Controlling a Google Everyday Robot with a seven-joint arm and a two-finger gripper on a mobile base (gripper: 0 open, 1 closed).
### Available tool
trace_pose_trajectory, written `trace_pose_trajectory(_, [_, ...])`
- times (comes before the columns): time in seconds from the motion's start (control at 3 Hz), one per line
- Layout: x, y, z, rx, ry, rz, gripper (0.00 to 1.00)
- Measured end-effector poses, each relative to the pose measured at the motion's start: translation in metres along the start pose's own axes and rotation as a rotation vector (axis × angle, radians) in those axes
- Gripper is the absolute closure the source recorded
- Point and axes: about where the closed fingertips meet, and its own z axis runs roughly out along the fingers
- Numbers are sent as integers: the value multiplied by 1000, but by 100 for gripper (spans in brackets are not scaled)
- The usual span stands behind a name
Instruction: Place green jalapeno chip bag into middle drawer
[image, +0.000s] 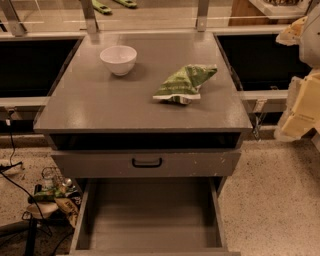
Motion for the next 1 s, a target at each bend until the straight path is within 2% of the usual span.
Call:
trace_pose_trajectory(0.33, [0,0,0,0,0,0,0])
trace_pose_trajectory(1.0, [-18,-33,39,-32,-41,-6,0])
